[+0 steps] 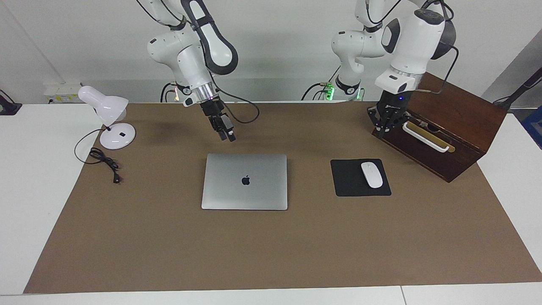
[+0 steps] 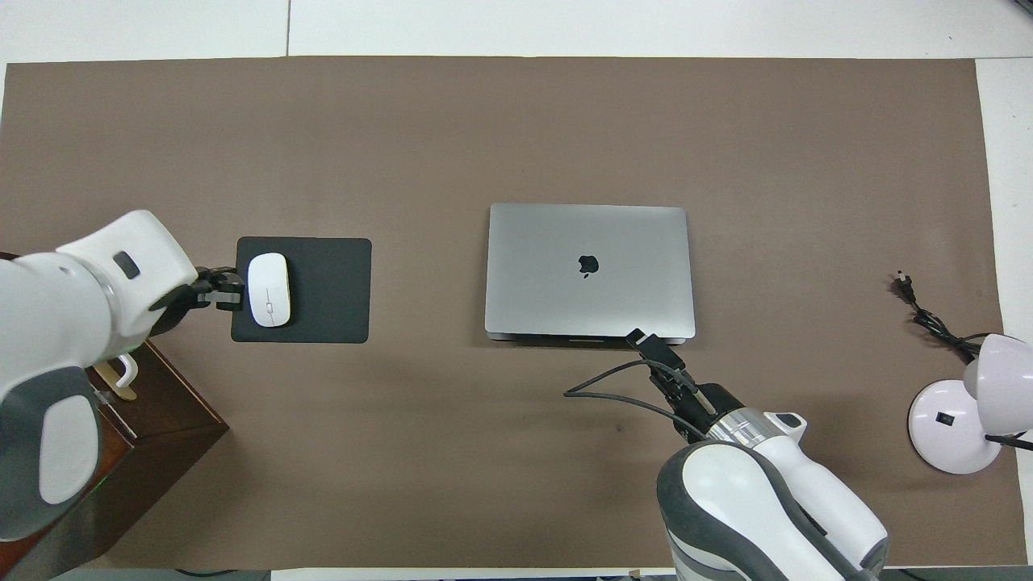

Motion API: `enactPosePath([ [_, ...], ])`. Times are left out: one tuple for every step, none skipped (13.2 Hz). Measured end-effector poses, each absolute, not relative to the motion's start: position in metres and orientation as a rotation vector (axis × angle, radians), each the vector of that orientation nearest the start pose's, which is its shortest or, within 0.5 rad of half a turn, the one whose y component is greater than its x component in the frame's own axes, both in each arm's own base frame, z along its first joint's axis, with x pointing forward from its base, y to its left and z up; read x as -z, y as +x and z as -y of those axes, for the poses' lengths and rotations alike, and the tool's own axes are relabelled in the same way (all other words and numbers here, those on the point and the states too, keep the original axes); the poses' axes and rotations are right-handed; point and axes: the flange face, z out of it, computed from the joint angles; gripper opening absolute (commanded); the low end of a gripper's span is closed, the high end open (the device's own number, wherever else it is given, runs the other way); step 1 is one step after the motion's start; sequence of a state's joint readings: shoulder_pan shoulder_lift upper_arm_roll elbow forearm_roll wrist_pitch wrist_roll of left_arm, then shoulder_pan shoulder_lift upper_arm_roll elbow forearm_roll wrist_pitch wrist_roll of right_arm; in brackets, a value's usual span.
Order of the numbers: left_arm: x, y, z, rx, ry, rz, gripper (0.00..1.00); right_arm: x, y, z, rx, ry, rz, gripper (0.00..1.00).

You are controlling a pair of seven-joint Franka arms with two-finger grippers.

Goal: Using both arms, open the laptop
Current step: 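Bring the left gripper to the laptop's near edge while the right gripper waits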

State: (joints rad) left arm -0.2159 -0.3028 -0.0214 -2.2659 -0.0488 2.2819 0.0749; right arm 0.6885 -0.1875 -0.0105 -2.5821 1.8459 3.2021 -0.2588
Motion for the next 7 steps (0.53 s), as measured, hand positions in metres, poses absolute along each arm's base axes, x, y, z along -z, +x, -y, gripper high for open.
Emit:
enactPosePath([
  [-0.505, 0.462, 0.126, 0.545, -3.123, -0.487, 0.00, -0.341, 0.363, -0.176, 0.462, -2.201, -1.108, 1.00],
  [-0.496, 0.452, 0.135, 0.586, -3.115, -0.524, 0.00, -0.340, 0.363, -0.176, 0.461, -2.202, -1.109, 1.00],
  [-0.488, 0.442, 0.145, 0.620, -3.109, -0.562, 0.00, -0.339, 0.362, -0.175, 0.459, -2.205, -1.111, 1.00],
  [-0.482, 0.435, 0.153, 0.646, -3.103, -0.592, 0.00, -0.337, 0.362, -0.175, 0.458, -2.209, -1.112, 1.00],
  [-0.475, 0.430, 0.160, 0.677, -3.097, -0.620, 0.00, -0.336, 0.362, -0.175, 0.456, -2.212, -1.114, 1.00],
  [-0.468, 0.425, 0.167, 0.712, -3.091, -0.644, 0.00, -0.333, 0.362, -0.175, 0.453, -2.219, -1.116, 1.00],
  [-0.460, 0.419, 0.174, 0.748, -3.088, -0.661, 0.00, -0.329, 0.362, -0.175, 0.449, -2.227, -1.119, 1.00],
])
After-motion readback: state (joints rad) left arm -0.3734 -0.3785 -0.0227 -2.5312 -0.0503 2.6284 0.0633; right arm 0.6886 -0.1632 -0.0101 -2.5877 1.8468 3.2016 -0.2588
